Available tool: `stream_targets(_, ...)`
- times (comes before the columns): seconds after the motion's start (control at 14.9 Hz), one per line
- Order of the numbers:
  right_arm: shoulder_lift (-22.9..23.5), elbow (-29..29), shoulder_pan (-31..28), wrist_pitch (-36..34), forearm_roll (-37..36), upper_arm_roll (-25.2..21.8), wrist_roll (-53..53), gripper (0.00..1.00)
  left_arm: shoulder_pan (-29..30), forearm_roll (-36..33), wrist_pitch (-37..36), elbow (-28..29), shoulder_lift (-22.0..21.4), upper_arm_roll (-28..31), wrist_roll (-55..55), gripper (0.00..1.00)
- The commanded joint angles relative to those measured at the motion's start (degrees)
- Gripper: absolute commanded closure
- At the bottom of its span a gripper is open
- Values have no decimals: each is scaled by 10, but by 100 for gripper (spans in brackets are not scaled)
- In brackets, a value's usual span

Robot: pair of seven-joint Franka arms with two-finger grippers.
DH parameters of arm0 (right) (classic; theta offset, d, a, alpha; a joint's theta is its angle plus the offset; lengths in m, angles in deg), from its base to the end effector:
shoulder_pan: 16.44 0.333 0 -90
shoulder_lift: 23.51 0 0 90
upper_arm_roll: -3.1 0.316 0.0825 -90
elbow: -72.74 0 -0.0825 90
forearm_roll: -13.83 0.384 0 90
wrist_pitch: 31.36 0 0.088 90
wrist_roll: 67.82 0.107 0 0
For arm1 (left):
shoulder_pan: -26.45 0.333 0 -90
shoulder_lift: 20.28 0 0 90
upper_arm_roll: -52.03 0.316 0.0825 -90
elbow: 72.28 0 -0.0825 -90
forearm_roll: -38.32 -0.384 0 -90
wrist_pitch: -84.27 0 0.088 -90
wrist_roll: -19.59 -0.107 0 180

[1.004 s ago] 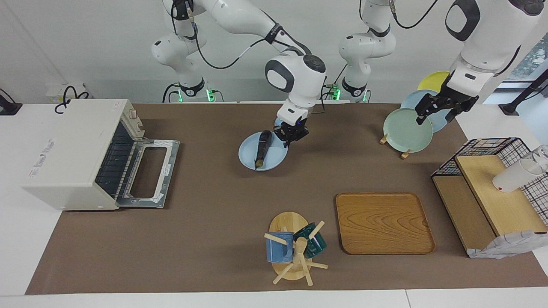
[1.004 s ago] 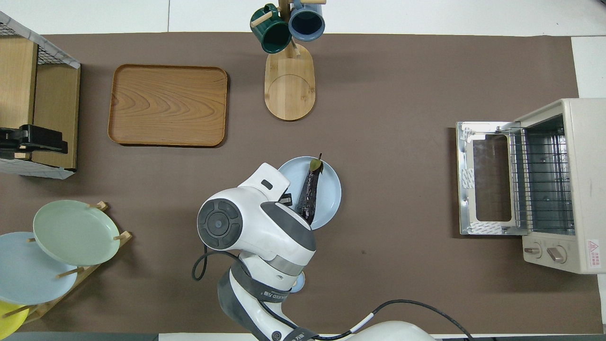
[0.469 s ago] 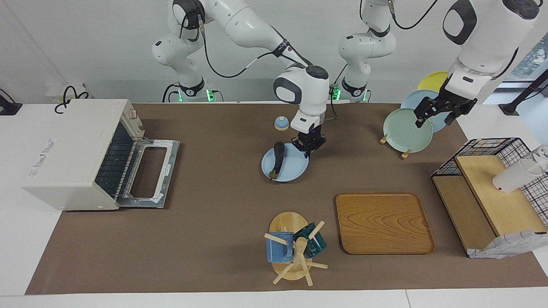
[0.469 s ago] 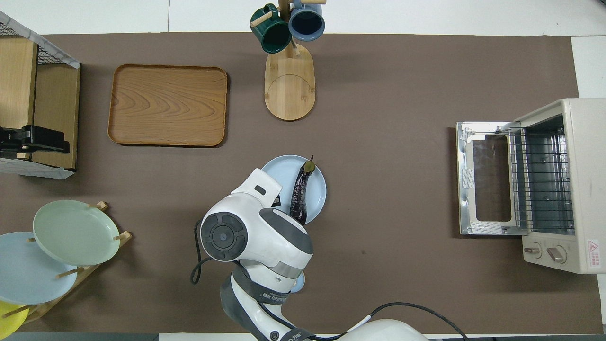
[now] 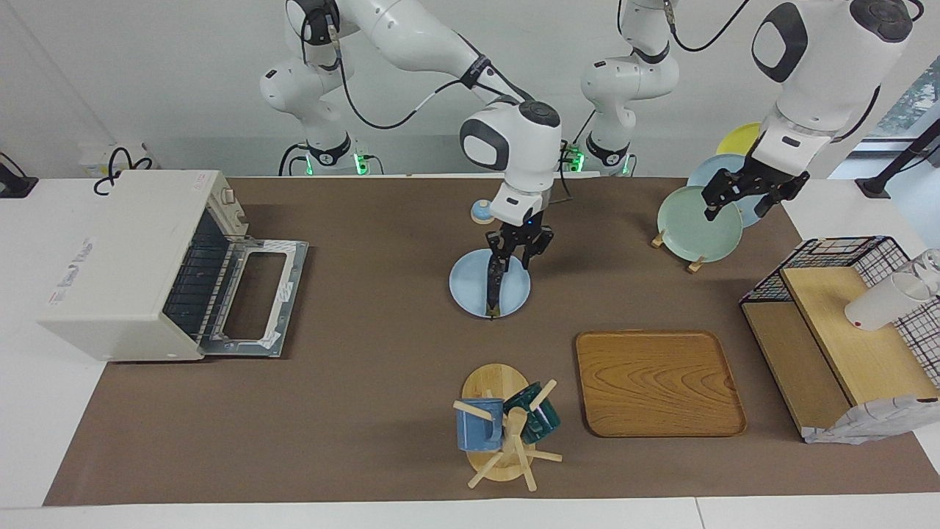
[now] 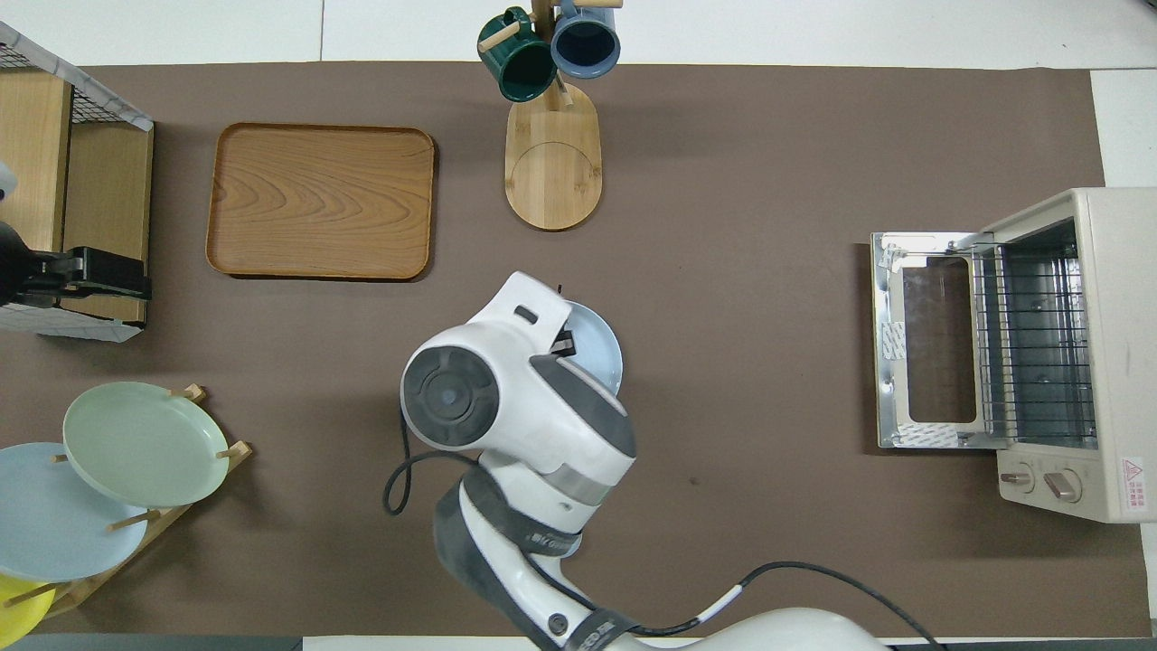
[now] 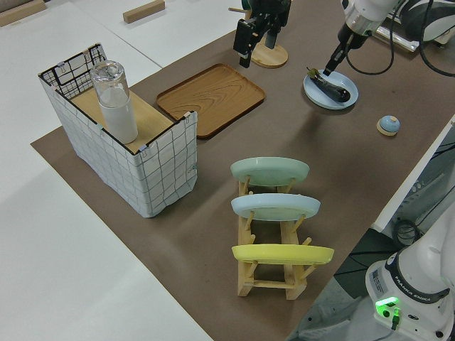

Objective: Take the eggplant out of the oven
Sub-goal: 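Lower the plate onto the table center and open the right gripper, then grasp the eggplant with the left gripper while the right gripper reaches the oven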

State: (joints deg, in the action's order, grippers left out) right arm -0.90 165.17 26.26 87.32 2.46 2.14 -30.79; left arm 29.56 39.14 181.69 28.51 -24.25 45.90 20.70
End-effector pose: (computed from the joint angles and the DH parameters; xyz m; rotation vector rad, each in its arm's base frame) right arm 0.5100 0.4431 0.4050 3.0183 0.2627 0.2510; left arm 0.5398 -0.0316 0.5840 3.1340 -0.0491 0.0154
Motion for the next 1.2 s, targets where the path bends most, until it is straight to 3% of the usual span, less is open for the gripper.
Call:
stream_targets(0.0,-68,17,-95,-91,8,7,-116,94,-29,22,15,25,-10,1,-2,0)
stream_targets(0.07,-72,19,-125,-124,5,6,-147,100,-39,46,17,33,-10,1,-2,0)
stream_targets(0.2,-94,89,-200,-110,3,7,-190,100,-68,60,29,47,-1,1,0,0)
stream_targets(0.33,-127,191,-244,-42,2,6,-223,100,-107,68,47,58,7,2,14,0)
stream_targets(0.54,-140,279,-253,28,-15,4,-217,100,-173,69,100,60,46,2,87,0)
stream_targets(0.67,-131,289,-270,41,-88,6,-221,100,-223,69,161,63,90,2,140,0)
stream_targets(0.8,-116,291,-292,64,-100,6,-223,100,-266,69,219,72,123,2,196,0)
stream_targets(1.14,-101,292,-300,68,-118,5,-219,100,-341,69,361,155,149,2,278,0)
